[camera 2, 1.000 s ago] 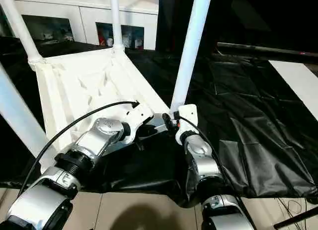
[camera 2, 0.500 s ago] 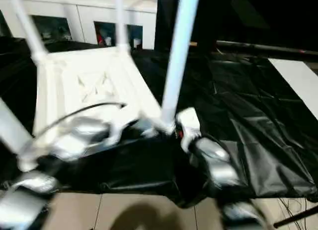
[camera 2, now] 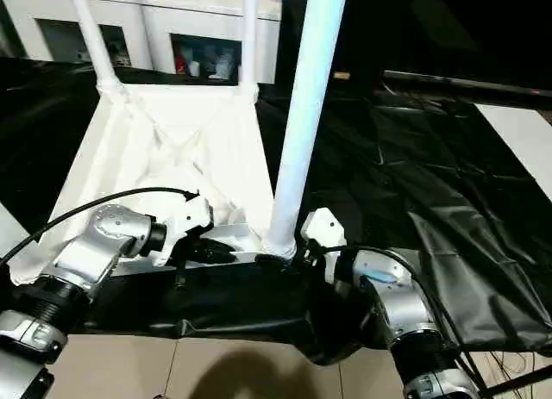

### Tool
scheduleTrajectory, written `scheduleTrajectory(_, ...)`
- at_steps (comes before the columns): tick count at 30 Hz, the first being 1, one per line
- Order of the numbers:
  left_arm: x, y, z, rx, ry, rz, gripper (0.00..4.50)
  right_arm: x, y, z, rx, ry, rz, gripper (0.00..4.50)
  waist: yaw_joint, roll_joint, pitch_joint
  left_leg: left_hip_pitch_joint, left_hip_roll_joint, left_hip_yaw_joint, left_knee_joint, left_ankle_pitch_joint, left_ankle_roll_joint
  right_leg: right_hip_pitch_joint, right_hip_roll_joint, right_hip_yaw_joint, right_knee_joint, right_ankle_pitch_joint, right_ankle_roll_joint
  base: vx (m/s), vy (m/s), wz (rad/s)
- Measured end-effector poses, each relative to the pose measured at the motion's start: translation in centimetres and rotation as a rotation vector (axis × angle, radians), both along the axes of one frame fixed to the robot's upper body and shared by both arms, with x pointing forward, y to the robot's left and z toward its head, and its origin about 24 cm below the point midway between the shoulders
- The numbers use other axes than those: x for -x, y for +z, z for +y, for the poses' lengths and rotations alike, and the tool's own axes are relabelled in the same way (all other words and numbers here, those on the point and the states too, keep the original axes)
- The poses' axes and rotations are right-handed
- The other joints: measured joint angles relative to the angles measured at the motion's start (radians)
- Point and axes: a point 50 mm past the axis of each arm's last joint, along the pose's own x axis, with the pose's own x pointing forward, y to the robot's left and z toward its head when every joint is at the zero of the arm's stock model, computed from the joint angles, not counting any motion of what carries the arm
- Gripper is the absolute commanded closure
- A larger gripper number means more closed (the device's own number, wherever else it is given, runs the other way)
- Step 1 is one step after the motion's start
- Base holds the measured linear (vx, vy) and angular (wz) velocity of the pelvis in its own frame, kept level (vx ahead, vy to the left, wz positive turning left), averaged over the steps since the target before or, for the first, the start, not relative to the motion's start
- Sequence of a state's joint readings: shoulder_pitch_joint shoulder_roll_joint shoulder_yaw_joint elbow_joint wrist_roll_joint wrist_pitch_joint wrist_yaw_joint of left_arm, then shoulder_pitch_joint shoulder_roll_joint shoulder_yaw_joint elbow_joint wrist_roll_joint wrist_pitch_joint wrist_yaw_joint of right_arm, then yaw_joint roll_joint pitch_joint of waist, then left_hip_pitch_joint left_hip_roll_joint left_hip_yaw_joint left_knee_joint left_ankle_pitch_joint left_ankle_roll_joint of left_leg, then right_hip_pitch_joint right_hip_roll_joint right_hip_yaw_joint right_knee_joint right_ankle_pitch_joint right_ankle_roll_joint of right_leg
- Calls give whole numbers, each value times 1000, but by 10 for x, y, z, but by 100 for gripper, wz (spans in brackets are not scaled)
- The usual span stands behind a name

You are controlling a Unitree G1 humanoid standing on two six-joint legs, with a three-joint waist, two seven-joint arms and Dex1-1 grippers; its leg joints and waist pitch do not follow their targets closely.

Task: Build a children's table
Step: Rotate leg to tighten

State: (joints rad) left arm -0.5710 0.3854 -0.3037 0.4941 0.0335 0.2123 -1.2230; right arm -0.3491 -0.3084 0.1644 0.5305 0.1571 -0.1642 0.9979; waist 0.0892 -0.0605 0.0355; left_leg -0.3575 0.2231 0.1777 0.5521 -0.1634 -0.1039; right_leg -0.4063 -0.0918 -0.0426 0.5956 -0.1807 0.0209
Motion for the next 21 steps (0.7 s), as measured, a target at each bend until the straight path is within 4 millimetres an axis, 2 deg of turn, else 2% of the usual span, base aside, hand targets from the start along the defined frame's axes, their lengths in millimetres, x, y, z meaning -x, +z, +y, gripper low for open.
scheduleTrajectory(3,1,1,-1,2,-7,3,450,-1,-1,0,2,3,8,85,0,-2,1,0,0,0,0,0,0,0,0,0,0,2,-3,0,0,0)
scheduleTrajectory(7,2,1,-1,3,-10,3,450,-2,-1,-1,-1,1,13,132,0,-3,1,0,0,0,0,0,0,0,0,0,0,2,-3,0,0,0)
scheduleTrajectory(9,2,1,0,1,-10,3,450,-2,-1,-2,-6,-2,13,132,0,-3,1,0,0,0,0,0,0,0,0,0,0,2,-3,0,0,0)
scheduleTrajectory(11,3,1,1,-1,-11,4,450,-2,-1,-1,-12,3,17,167,0,-3,1,0,0,0,0,0,0,0,0,0,0,2,-3,0,0,0)
scheduleTrajectory(18,3,1,2,-1,-10,11,450,-1,-1,0,-21,-4,20,193,-1,-4,1,1,0,0,1,0,0,0,0,0,0,2,-3,0,0,0)
scheduleTrajectory(21,0,0,0,0,28,2,450,-5,-7,5,-35,-93,24,195,-5,-7,-1,1,0,0,1,0,0,2,0,1,1,2,-3,0,0,0)
